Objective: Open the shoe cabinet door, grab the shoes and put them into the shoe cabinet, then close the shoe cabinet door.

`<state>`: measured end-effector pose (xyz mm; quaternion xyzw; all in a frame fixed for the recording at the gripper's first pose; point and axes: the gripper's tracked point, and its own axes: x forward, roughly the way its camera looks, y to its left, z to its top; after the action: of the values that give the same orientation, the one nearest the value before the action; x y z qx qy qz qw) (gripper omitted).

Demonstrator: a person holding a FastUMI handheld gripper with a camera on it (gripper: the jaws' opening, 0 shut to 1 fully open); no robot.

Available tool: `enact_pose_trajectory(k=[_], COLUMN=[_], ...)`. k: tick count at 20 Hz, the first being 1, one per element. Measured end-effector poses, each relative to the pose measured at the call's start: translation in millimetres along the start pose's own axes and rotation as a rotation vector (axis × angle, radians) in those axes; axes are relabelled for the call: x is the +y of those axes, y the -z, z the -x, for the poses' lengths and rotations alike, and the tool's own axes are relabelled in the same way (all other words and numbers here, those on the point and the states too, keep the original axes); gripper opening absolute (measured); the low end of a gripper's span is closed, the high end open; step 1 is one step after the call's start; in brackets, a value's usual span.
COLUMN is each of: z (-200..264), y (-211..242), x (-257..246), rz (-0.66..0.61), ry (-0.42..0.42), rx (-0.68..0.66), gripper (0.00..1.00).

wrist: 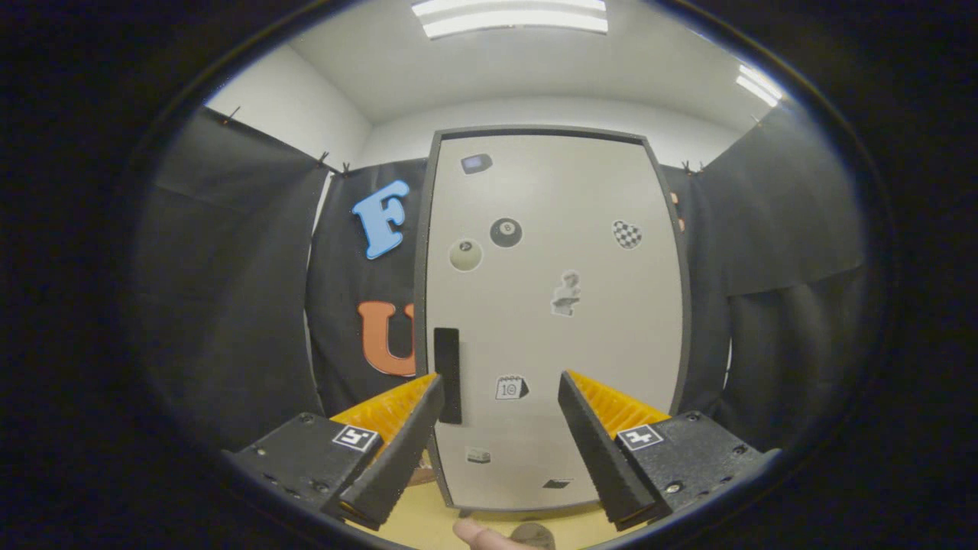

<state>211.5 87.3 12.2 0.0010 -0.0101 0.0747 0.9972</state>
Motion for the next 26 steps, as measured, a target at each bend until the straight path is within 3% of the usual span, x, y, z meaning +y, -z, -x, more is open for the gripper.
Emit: enact_pose_trajectory(k=[3, 10, 12, 15, 16, 20, 23, 24, 26], z=[-32, -101, -105, -107, -108, -104, -100, -98, -100], y=[2, 28, 33, 33, 33, 39, 59, 66, 61], x=[21, 20, 28, 35, 40, 42, 30, 33, 34], rz=[-0.004, -0.085, -0.078, -0.066, -0.059, 0.026, 0.038, 0.009, 0.002], ry=[-0.053, 0.039, 0.021, 0.006, -0.002, -0.001, 0.061, 0.037, 0.005], rx=[0.012, 0.094, 0.092, 0.102, 0.107, 0.128, 0.207, 0.234, 0.238], gripper=[0.99, 0.97, 0.95, 0.84, 0.72, 0.39, 0.24, 0.07, 0.06])
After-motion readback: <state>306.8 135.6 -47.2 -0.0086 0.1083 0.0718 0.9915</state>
